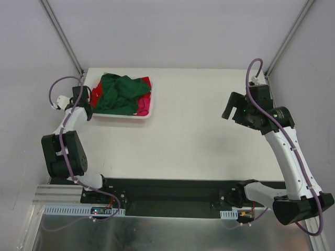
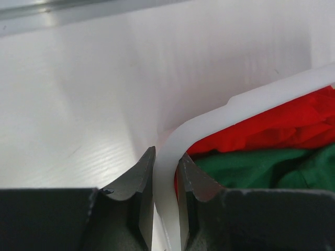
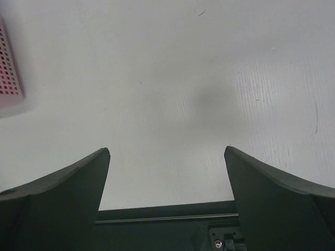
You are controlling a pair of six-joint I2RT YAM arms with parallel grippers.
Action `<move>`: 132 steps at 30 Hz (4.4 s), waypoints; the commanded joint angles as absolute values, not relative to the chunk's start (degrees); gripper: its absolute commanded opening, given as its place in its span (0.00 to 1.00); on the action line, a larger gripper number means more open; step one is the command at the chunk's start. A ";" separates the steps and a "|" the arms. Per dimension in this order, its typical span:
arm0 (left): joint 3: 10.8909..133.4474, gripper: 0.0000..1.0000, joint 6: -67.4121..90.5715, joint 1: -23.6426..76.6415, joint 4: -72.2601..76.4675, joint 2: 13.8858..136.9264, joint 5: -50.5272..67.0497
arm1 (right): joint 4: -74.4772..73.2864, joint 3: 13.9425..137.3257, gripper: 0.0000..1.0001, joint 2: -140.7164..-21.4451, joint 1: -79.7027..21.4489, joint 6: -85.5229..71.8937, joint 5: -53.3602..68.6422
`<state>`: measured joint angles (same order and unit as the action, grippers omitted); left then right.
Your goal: Fold and stack the t-shirts
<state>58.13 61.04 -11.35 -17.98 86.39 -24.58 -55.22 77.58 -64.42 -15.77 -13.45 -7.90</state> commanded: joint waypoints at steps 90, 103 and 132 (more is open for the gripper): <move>53.69 0.98 28.57 -0.18 -15.12 51.85 -1.59 | -29.88 74.44 0.96 -66.45 -18.81 -15.73 4.84; 71.69 0.99 32.60 -6.41 -16.43 75.20 5.45 | -25.67 77.42 0.96 -73.11 -19.07 -18.37 11.07; 62.07 0.99 31.64 -8.96 -18.28 64.18 16.05 | -27.34 78.15 0.96 -66.10 -19.42 -7.92 12.30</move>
